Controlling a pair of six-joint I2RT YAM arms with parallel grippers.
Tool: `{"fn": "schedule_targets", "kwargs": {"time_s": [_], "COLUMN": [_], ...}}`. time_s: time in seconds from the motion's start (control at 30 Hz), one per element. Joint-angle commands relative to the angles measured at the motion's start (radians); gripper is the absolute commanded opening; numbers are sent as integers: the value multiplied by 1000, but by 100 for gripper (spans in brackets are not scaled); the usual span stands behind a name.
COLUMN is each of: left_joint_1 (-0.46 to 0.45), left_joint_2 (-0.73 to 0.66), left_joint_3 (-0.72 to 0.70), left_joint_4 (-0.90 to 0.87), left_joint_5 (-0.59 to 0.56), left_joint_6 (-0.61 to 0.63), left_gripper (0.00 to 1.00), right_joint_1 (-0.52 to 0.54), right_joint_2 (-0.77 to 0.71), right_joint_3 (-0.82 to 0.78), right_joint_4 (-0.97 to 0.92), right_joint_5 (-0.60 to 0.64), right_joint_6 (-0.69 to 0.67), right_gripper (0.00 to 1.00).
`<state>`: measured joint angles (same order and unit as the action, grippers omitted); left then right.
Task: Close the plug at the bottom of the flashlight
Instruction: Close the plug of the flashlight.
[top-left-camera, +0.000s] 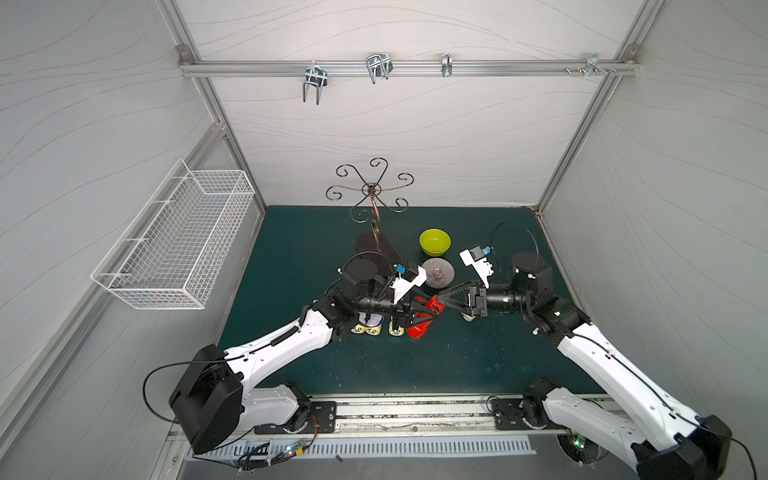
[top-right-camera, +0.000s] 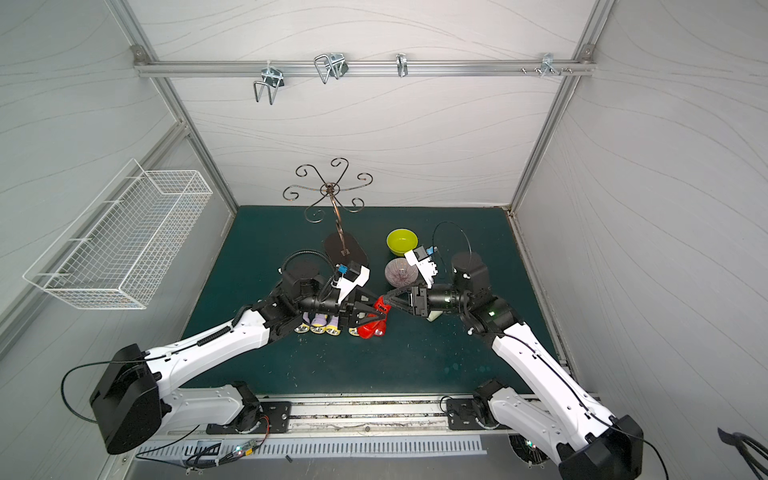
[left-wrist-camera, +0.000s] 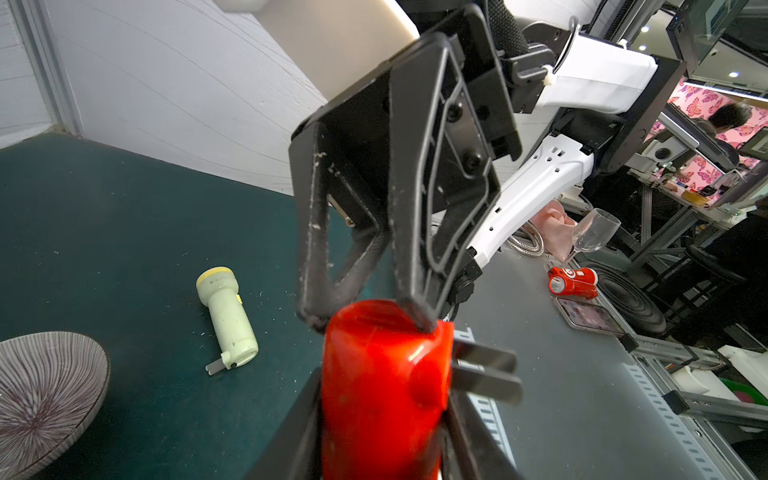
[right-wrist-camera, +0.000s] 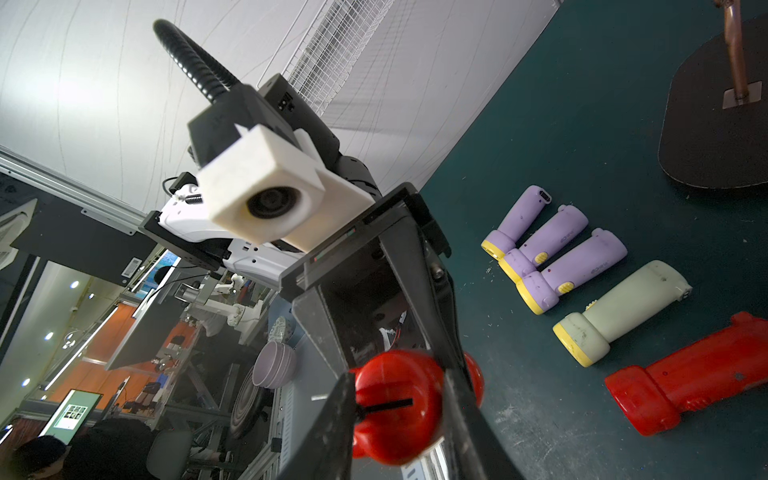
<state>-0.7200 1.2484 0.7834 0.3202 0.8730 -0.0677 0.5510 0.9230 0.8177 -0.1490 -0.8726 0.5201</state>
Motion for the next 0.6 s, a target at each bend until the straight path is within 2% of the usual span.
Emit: {"fn": "schedule_targets", "kwargs": {"time_s": [0.0, 0.07, 0.2, 0.3, 0.4, 0.57], "left_joint_1": [24, 26, 28, 31, 32, 30], "left_joint_2": [13, 22, 34, 31, 24, 22], "left_joint_3": [48, 50, 58, 59, 57, 56], "left_joint_4": [73, 74, 77, 80, 80, 82], "left_joint_5": [-43, -37, -30, -20, -11, -2], "left_joint_6": [-24, -27, -38, -44, -39, -39], "left_gripper": [0, 0, 0, 0, 0, 0], "right_joint_1": [25, 26, 33, 36, 38, 38], "right_joint_2": [-8, -8, -7, -4, -1, 0], "right_joint_3": [-2, 4, 10, 7, 6, 25], "right_joint_4": [11, 10, 0, -1, 10, 7], "right_joint_5": [-82, -83, -85, -86, -89, -89], "right_joint_6": [-16, -15, -26, -31, -27, -30], "right_gripper": [42, 47, 48, 38, 36, 52]}}
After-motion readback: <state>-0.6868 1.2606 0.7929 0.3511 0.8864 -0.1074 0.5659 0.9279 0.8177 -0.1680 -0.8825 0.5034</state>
